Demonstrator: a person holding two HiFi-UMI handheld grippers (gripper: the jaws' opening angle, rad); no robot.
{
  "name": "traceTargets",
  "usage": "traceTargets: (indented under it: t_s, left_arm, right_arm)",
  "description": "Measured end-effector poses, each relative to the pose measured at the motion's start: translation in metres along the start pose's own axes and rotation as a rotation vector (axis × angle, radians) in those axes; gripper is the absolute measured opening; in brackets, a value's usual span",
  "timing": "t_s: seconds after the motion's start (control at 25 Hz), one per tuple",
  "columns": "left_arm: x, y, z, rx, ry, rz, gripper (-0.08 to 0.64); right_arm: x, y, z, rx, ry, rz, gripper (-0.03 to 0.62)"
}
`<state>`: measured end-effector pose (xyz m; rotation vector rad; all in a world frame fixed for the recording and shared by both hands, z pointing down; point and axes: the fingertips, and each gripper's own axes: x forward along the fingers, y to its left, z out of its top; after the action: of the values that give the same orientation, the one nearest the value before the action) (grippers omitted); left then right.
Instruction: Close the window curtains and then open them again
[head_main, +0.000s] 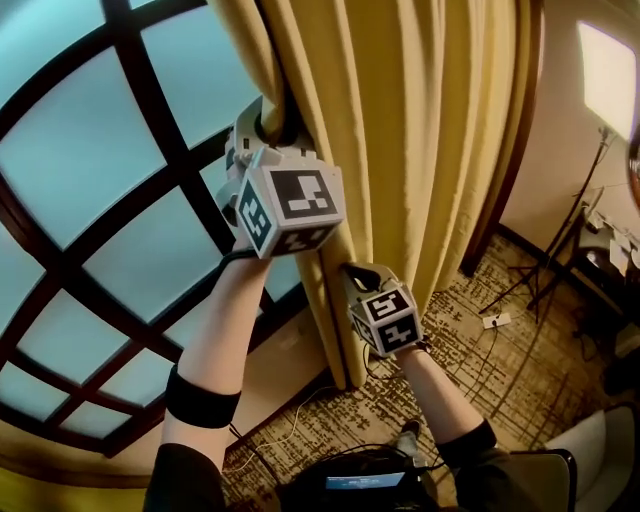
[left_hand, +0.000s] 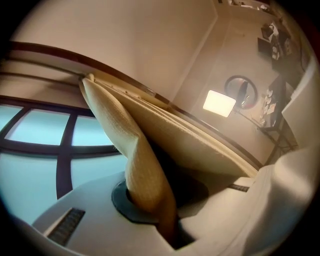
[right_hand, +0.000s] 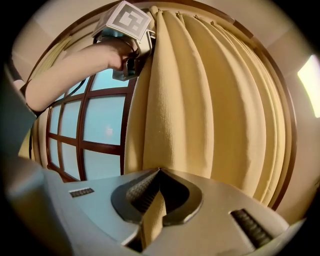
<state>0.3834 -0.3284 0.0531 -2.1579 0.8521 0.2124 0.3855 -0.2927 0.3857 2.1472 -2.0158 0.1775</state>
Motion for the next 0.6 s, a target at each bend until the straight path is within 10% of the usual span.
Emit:
traceTargets:
  t_s: [0.6]
  left_arm:
    - [0.102, -0.096, 0.062, 0.178, 0.015, -0.003, 0.028]
  right_arm:
    - [-0.033, -0.135, 0.014, -0.007, -0.047, 0.026, 0.015]
